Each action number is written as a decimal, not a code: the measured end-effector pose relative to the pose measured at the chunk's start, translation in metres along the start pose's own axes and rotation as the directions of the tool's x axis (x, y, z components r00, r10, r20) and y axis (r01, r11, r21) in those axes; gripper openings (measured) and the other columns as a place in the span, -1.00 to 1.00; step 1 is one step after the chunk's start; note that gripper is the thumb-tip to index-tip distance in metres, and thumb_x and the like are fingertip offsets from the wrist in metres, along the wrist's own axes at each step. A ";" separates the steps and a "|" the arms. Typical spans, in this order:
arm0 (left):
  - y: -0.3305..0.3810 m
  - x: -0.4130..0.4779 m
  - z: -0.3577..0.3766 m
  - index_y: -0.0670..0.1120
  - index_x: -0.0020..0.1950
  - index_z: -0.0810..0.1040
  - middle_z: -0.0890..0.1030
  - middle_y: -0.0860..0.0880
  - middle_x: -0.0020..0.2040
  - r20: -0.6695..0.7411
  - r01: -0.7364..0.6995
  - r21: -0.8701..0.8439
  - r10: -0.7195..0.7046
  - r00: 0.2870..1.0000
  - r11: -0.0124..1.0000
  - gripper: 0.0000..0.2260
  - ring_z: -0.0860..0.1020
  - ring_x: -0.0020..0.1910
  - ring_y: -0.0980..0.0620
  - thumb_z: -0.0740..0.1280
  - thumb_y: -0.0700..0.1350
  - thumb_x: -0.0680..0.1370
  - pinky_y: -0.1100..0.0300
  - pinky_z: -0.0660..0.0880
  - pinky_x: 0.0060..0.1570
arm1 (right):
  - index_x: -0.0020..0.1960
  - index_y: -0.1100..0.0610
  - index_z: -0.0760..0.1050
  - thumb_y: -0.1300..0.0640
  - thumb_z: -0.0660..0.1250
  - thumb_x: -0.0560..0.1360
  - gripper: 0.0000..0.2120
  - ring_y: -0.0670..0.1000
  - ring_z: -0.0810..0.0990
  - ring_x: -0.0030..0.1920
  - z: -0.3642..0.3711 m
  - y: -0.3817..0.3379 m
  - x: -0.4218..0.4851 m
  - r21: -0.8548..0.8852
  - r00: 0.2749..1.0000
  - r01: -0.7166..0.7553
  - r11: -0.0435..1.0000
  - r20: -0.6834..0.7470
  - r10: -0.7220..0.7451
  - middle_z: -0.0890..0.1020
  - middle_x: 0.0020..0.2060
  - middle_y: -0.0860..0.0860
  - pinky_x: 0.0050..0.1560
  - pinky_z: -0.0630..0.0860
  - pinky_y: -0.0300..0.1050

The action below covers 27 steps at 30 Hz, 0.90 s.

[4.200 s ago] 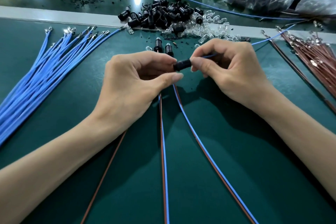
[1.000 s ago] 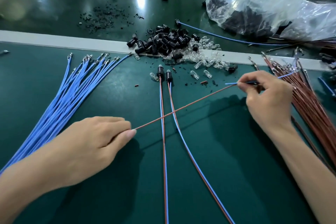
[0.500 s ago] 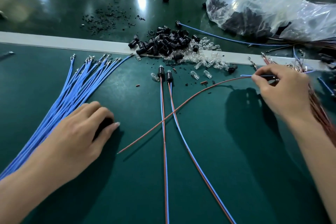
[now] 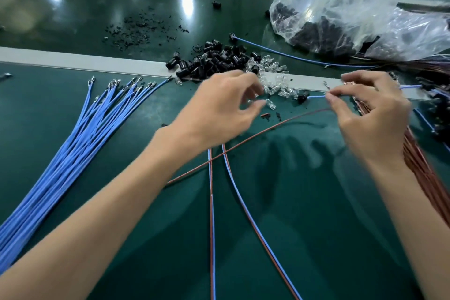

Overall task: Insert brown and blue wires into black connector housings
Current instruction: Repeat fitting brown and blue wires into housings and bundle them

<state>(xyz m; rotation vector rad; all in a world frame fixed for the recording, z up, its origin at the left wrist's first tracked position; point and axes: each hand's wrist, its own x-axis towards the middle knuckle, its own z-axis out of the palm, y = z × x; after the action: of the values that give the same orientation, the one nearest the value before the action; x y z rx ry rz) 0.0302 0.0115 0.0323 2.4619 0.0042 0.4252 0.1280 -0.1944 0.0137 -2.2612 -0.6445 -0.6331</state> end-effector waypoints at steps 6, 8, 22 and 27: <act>0.007 0.012 0.040 -0.19 -0.03 0.64 0.67 -0.07 -0.19 0.020 0.076 -0.318 -0.074 0.997 0.945 -0.78 0.62 -0.22 0.00 0.49 -0.07 0.44 0.12 0.55 -0.10 | -0.14 0.23 0.66 0.27 0.43 0.41 -0.94 0.00 0.53 -0.20 0.017 -0.027 -0.020 0.118 0.993 0.115 0.986 0.024 -0.118 0.61 -0.21 0.12 -0.08 0.44 -0.22; -0.002 0.009 0.042 -0.19 -0.11 0.67 0.68 -0.07 -0.25 -0.019 0.067 -0.351 -0.079 0.997 0.934 -0.89 0.63 -0.25 -0.04 0.49 -0.16 0.44 0.07 0.55 -0.14 | -0.15 0.23 0.65 0.27 0.43 0.41 -0.96 -0.05 0.51 -0.27 0.023 -0.030 -0.025 0.165 0.994 0.072 0.984 0.073 -0.085 0.60 -0.24 0.09 -0.16 0.43 -0.29; -0.020 0.004 0.023 -0.11 -0.21 0.66 0.67 -0.06 -0.30 0.059 0.276 -0.499 -0.286 0.956 0.821 -0.95 0.59 -0.36 0.15 0.46 -0.22 0.46 0.31 0.54 -0.22 | -0.17 0.06 0.60 0.24 0.43 0.44 -0.90 -0.15 0.55 -0.23 0.045 -0.034 -0.020 0.417 0.975 -0.125 0.900 0.218 0.034 0.59 -0.25 -0.06 -0.18 0.42 -0.32; -0.018 0.004 0.016 -0.20 -0.18 0.64 0.66 -0.04 -0.33 0.166 0.355 -0.670 -0.335 0.928 0.652 -0.97 0.55 -0.40 0.17 0.43 -0.30 0.46 0.39 0.50 -0.26 | -0.19 -0.01 0.56 0.25 0.43 0.44 -0.84 -0.25 0.53 -0.25 0.047 -0.031 -0.021 0.571 0.950 -0.252 0.781 0.301 0.085 0.60 -0.30 -0.16 -0.17 0.40 -0.42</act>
<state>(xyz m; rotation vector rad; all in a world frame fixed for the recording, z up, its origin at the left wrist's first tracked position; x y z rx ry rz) 0.0409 0.0163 0.0109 1.6580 0.2591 0.1685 0.1053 -0.1457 -0.0142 -1.7653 -0.6432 -0.0094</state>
